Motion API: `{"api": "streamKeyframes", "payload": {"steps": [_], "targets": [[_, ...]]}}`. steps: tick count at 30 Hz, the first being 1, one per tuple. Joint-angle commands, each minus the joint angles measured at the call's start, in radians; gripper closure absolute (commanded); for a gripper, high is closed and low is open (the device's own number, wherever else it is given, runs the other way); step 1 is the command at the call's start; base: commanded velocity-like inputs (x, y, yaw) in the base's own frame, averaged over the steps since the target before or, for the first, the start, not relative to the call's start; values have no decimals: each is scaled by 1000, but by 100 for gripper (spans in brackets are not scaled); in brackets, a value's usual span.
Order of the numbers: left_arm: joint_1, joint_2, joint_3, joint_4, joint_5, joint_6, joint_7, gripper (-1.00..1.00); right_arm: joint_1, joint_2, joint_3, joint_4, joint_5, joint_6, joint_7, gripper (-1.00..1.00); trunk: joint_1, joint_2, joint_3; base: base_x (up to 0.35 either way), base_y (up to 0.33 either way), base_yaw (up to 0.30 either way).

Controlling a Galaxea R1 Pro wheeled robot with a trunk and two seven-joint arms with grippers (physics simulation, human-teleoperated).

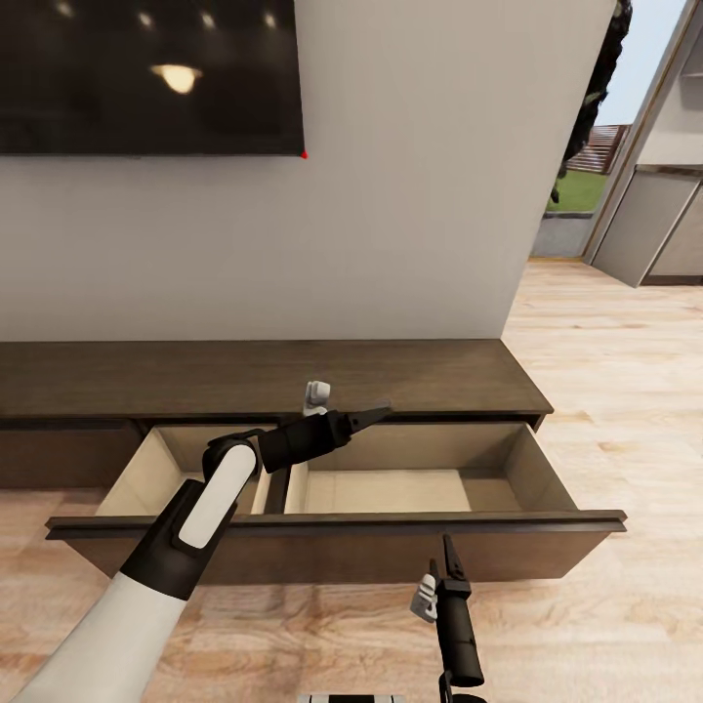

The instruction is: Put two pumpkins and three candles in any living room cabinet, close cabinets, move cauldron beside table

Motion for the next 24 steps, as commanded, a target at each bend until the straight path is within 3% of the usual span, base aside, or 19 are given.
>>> {"api": "streamKeyframes", "payload": {"steps": [1, 24], "targets": [[0, 0, 0, 0, 0, 0, 0, -100, 0, 0, 0, 0, 0, 0, 0, -100, 0, 0, 0, 0, 0, 0], [0, 0, 3, 2, 2, 0, -1, -100, 0, -4, 0, -1, 0, -1, 0, -100, -8, 14, 6, 0, 0, 0]]}}
